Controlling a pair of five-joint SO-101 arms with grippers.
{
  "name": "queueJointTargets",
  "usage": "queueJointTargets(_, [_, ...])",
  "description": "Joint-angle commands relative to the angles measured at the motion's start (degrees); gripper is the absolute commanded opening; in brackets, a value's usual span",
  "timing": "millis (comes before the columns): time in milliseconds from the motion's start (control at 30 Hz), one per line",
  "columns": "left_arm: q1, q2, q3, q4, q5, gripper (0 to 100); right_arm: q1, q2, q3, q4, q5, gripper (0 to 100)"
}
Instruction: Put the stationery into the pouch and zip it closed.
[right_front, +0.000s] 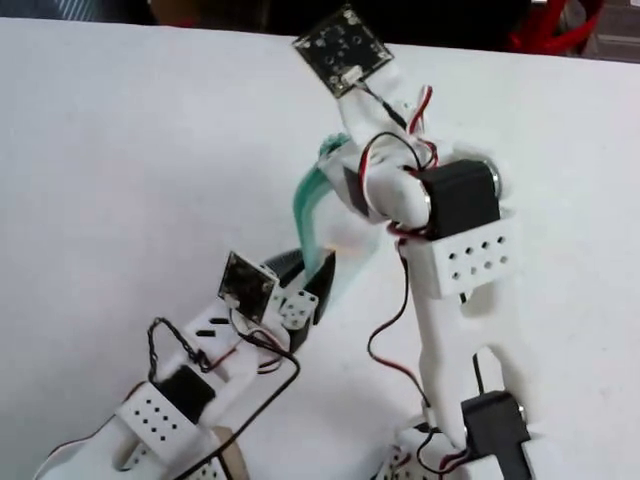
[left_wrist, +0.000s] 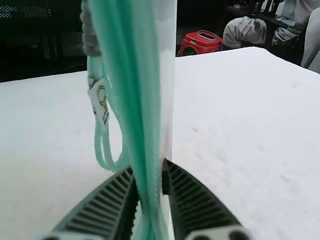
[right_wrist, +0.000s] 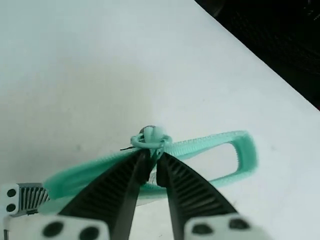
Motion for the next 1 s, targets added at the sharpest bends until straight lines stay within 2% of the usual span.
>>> queueJointTargets(0, [0.75, -0.04, -0.53, -0.79, 0.26, 2, 4.79, 0.04, -0.44, -2.15, -0.62, 1.9])
queueJointTargets(433, [0.66, 0.04, -0.44, -0.79, 0.26, 2, 7.96, 0.22, -0.09, -4.7, -0.79, 1.9])
queueJointTargets(500, [0.57, 0.04, -0.44, -0.79, 0.26, 2, 7.43, -0.04, 0.0, -3.21, -0.79, 1.9])
queueJointTargets(700, [0.57, -0.4, -0.88, -1.14, 0.26, 3, -1.01, -1.36, -0.09, 2.86, -0.79, 1.9])
queueJointTargets(967, [-4.44, -0.4, -5.98, -0.88, 0.7, 3, -1.71, -1.8, 5.1, 4.35, -0.88, 1.9])
